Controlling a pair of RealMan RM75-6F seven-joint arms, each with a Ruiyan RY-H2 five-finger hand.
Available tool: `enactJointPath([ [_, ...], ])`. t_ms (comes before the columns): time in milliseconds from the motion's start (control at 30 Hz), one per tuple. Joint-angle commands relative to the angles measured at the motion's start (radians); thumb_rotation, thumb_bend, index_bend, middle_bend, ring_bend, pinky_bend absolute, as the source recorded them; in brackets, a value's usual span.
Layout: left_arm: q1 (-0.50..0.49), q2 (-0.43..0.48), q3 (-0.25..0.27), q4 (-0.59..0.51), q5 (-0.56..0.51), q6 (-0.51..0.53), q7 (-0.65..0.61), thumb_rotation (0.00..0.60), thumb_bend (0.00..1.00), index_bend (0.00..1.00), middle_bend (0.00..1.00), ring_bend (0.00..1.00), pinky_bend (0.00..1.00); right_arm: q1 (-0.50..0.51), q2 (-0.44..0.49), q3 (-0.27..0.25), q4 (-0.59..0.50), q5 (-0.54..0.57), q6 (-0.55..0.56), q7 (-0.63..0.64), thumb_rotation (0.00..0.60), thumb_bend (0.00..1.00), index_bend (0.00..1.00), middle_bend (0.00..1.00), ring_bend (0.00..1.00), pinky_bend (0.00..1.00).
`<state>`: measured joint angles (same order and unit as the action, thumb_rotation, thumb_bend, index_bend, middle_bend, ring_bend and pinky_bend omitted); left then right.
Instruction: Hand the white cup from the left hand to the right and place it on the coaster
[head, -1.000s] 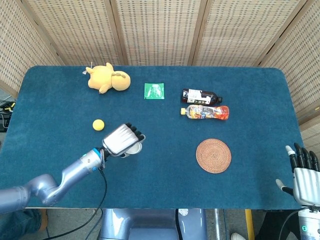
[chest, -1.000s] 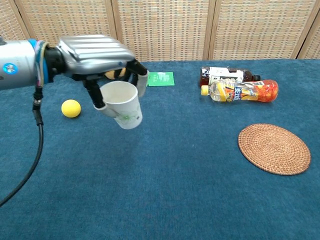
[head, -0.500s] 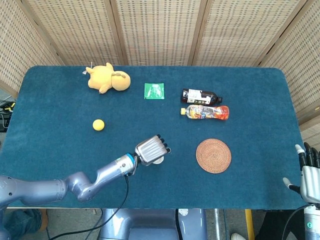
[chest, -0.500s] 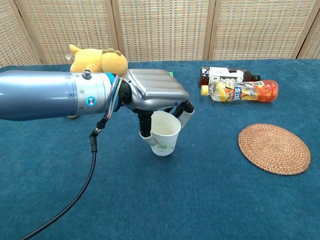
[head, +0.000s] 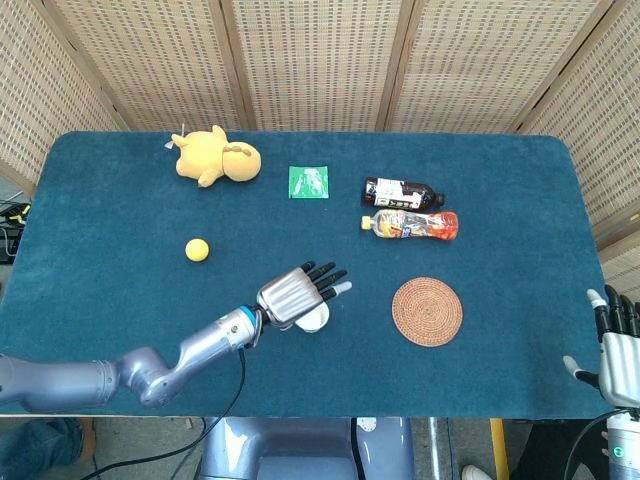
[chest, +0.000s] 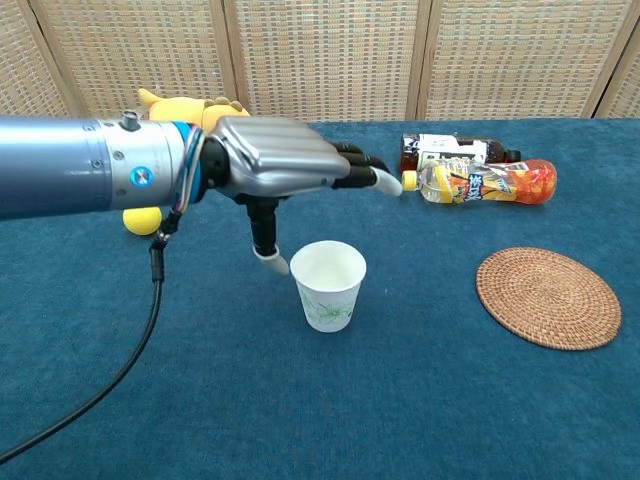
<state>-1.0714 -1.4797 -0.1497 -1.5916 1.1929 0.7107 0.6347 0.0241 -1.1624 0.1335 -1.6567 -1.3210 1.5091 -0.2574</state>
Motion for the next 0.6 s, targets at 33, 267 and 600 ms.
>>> enactJointPath([
  [33, 0.044, 0.07, -0.014, -0.043, 0.013, 0.072, -0.053, 0.6, 0.0, 0.0, 0.0, 0.0, 0.02, -0.001, 0.001, -0.002, -0.003, -0.003, 0.002, 0.0, 0.6, 0.0, 0.08, 0.0, 0.0, 0.0],
  [267, 0.226, 0.266, 0.0, -0.108, -0.011, 0.306, -0.129, 0.6, 0.0, 0.0, 0.0, 0.0, 0.0, 0.002, 0.0, -0.011, -0.011, -0.014, -0.001, -0.004, 0.6, 0.0, 0.08, 0.0, 0.0, 0.0],
  [600, 0.594, 0.381, 0.126, -0.187, -0.014, 0.627, -0.386, 0.6, 0.0, 0.0, 0.0, 0.0, 0.0, 0.093, -0.021, -0.049, 0.02, -0.152, -0.101, 0.003, 0.6, 0.0, 0.09, 0.0, 0.0, 0.0],
])
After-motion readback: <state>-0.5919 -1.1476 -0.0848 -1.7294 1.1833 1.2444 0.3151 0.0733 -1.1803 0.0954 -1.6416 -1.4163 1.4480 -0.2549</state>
